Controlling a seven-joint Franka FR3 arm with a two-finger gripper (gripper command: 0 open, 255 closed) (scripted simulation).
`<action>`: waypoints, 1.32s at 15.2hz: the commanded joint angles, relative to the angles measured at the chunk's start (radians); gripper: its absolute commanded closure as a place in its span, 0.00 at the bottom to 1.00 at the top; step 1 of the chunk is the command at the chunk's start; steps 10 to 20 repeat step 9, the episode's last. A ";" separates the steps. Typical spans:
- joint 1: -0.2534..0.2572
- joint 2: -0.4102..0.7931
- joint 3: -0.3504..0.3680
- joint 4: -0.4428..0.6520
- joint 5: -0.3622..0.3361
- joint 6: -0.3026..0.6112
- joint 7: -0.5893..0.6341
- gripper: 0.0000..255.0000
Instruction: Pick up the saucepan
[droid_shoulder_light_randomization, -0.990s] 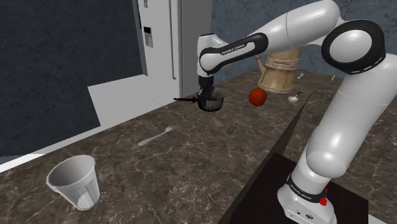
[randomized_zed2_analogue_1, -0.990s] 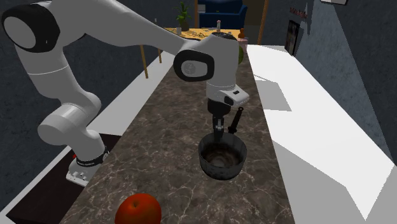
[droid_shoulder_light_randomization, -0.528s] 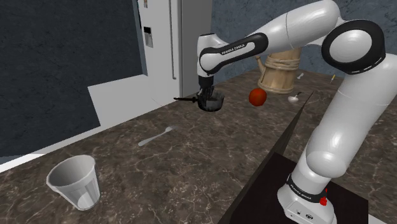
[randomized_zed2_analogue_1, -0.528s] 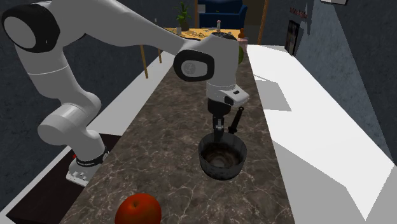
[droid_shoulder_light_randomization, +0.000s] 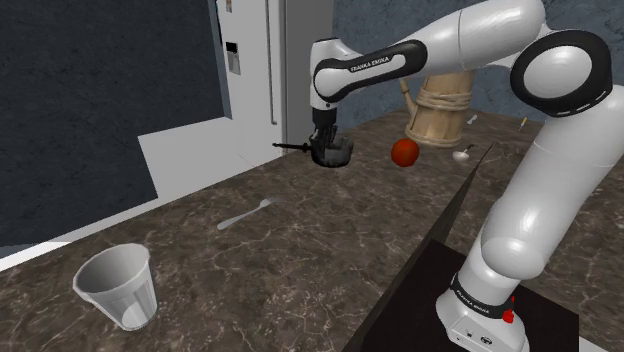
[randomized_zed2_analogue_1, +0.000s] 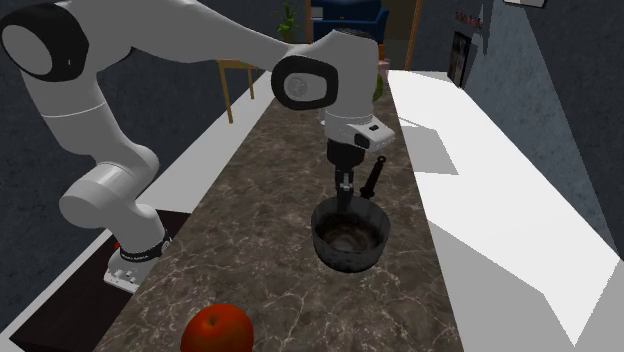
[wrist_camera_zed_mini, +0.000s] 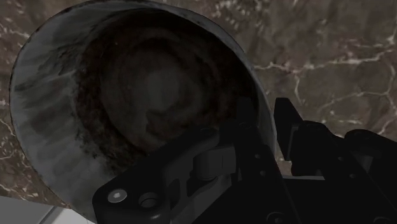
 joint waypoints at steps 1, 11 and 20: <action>-0.001 -0.005 -0.001 0.027 0.001 -0.031 -0.004 1.00; 0.000 -0.013 0.000 0.101 0.002 -0.113 -0.008 1.00; 0.000 -0.013 0.000 0.101 0.002 -0.113 -0.008 1.00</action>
